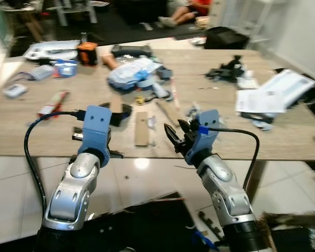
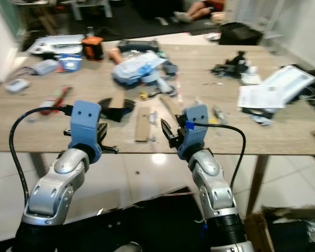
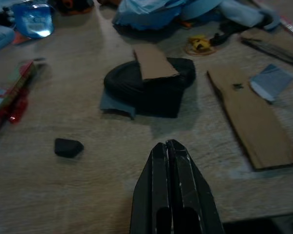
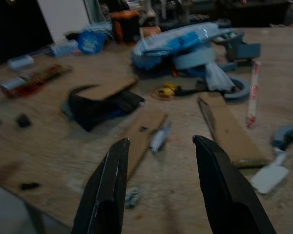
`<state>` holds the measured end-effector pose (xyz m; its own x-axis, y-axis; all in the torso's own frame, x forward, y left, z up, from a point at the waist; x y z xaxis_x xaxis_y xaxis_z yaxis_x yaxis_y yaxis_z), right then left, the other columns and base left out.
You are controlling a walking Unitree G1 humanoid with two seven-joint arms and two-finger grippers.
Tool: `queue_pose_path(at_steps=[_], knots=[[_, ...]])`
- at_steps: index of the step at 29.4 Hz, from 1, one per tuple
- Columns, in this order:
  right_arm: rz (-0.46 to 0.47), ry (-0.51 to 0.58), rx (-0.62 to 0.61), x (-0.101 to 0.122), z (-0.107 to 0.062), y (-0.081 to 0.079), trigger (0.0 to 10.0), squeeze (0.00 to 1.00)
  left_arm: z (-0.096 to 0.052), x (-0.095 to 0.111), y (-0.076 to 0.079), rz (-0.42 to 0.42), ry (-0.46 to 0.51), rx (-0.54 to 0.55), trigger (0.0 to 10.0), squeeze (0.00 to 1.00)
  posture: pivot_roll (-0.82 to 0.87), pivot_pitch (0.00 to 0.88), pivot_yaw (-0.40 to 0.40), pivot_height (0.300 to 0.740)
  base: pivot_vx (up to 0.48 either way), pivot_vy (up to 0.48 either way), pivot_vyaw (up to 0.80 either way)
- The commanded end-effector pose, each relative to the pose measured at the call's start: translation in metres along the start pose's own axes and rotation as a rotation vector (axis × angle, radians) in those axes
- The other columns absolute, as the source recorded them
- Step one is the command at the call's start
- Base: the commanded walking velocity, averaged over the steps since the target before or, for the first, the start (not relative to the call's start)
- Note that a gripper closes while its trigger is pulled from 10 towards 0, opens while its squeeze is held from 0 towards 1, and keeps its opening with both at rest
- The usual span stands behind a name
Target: Picking trash to rubbish bin
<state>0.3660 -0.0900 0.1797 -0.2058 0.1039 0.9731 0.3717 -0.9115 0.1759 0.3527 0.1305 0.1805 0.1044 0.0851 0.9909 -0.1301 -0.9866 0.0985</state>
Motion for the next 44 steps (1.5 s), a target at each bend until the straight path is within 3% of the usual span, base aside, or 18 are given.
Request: queue_pose_path(at_steps=[1,5,29,33,39,40,44], knots=[[0.007,-0.017,0.006,-0.004,-0.001,-0.001,10.0,0.0,-0.002,-0.006,-0.002,0.01,-0.029,0.005,10.0,0.0,0.19,0.12,-0.029,0.74,0.0,0.0,0.8],[0.01,-0.019,0.005,-0.004,-0.001,-0.001,10.0,0.0,-0.002,-0.008,0.002,0.017,-0.039,-0.02,10.0,0.0,0.19,0.118,-0.029,0.74,0.0,0.0,0.8],[0.052,-0.035,-0.013,-0.008,-0.001,0.001,10.0,0.0,-0.002,-0.012,0.009,-0.005,-0.06,-0.053,10.0,0.0,0.18,0.115,-0.03,0.74,0.0,0.0,0.0],[0.053,-0.033,-0.013,-0.008,-0.001,0.001,10.0,0.0,-0.001,-0.011,0.009,0.035,-0.06,-0.05,10.0,0.0,0.18,0.107,-0.028,0.74,0.0,0.0,0.0],[0.053,-0.031,-0.015,-0.007,-0.002,0.001,10.0,0.0,0.0,-0.012,0.007,0.021,-0.065,-0.04,10.0,0.0,0.18,0.1,-0.024,0.74,0.0,-0.48,0.0],[0.052,-0.032,-0.016,-0.007,-0.002,0.001,10.0,0.0,0.001,-0.012,0.006,-0.024,-0.063,-0.031,10.0,0.0,0.18,0.1,-0.024,0.74,0.0,0.0,0.0],[0.053,-0.033,-0.015,-0.008,-0.003,0.001,10.0,0.0,0.0,-0.012,0.007,-0.021,-0.069,-0.037,10.0,0.0,0.18,0.094,-0.024,0.74,0.0,0.0,0.0]])
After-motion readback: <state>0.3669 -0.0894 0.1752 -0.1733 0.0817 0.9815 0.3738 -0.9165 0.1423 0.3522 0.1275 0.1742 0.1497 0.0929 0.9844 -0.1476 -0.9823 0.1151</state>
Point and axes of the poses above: a point about 5 cm out from each wrist's last joint towards the gripper, its own z axis pointing out of the wrist towards the gripper, its own x axis along the axis of the wrist's last joint, y = z × x, the point moved 5 cm from there along z, pointing out of the wrist towards the gripper, and after that the axes turned 13 degrees about -z, right-handed, at the moved point
